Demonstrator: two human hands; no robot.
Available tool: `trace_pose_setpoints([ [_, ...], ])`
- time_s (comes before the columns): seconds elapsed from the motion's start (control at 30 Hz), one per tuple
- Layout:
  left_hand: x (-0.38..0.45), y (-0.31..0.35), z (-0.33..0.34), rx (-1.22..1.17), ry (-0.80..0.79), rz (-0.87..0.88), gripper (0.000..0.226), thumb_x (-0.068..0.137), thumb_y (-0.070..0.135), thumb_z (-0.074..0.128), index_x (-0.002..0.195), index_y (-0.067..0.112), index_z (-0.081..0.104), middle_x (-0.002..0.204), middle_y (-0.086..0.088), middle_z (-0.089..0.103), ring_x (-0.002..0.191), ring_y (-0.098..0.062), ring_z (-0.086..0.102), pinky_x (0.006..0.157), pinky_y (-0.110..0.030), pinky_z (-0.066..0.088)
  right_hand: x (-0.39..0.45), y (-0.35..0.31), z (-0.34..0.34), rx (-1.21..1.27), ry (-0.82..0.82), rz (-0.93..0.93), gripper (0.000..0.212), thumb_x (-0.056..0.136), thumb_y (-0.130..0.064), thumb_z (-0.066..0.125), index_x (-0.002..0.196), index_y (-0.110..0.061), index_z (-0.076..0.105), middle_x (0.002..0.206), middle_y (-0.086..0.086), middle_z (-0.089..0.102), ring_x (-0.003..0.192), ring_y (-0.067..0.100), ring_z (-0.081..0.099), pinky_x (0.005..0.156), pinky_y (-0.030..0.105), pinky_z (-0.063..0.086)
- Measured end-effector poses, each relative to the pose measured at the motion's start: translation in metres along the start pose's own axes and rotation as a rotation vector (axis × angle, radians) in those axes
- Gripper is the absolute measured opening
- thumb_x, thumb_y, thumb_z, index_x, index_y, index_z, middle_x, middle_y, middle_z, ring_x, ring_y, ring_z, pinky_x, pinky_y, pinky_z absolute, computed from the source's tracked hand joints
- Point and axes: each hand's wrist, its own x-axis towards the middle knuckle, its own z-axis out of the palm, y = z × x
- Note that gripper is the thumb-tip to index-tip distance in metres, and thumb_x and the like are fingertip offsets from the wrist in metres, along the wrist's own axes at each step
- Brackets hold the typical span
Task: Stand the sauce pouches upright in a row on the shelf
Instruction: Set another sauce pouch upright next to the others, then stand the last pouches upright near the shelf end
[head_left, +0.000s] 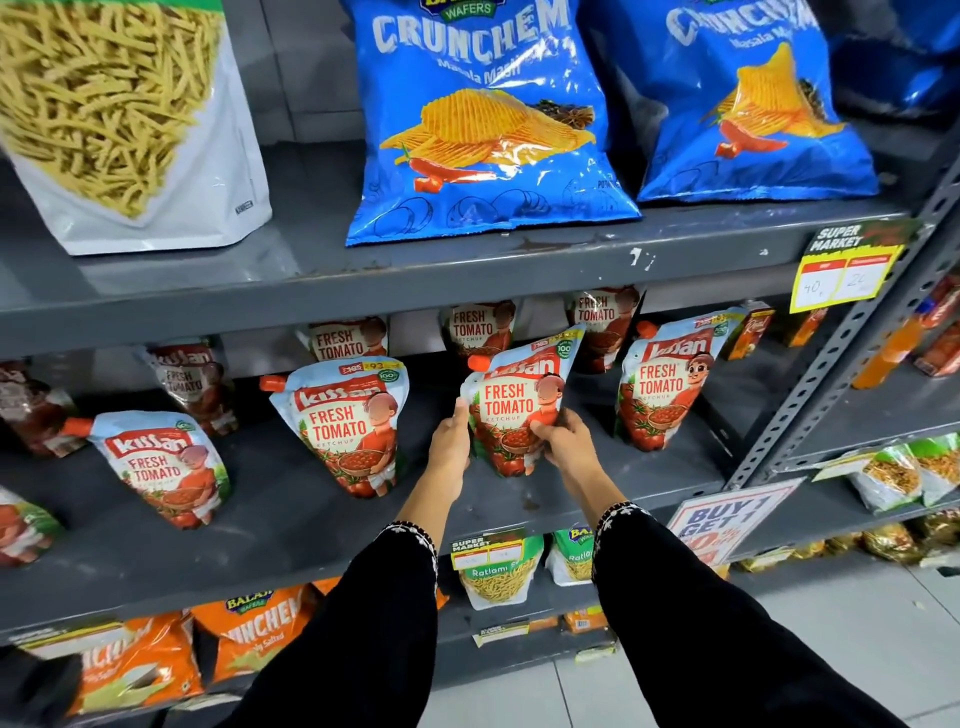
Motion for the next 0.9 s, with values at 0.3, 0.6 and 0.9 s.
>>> trace_pose_setpoints([
  [0.3, -0.012, -0.027, -0.065, 0.054, 0.05, -0.068, 0.063, 0.09, 0.056, 0.038, 0.13, 0.009, 0.048, 0.127, -0.011, 0.055, 0.112, -0.026, 0.054, 0.102, -0.04, 0.044, -0.041, 0.034, 0.042, -0.216, 0.566, -0.039, 0.039, 0.087, -0.009, 0.051, 0.122, 0.009, 0.051, 0.127, 0.028, 0.055, 0.115, 0.041, 0.055, 0.094, 0.043, 0.045],
  [0.6, -0.01, -0.014, -0.189, 0.105, 0.076, -0.032, 0.066, 0.09, 0.055, 0.04, 0.131, 0.003, 0.047, 0.137, -0.017, 0.051, 0.123, -0.031, 0.049, 0.105, -0.042, 0.039, -0.075, 0.054, 0.158, -0.122, 0.082, 0.079, 0.054, 0.093, -0.02, 0.055, 0.142, -0.008, 0.035, 0.141, 0.012, 0.046, 0.128, 0.027, 0.045, 0.11, 0.043, 0.036],
  [0.9, -0.007, 0.002, -0.213, -0.059, -0.135, -0.106, 0.068, 0.09, 0.061, 0.03, 0.144, 0.018, 0.032, 0.152, -0.009, 0.035, 0.138, -0.033, 0.034, 0.112, -0.047, 0.03, -0.082, 0.048, 0.2, -0.01, -0.094, 0.059, 0.047, 0.092, -0.045, 0.049, 0.132, -0.021, 0.044, 0.134, 0.006, 0.057, 0.099, 0.019, 0.064, 0.063, 0.031, 0.052],
])
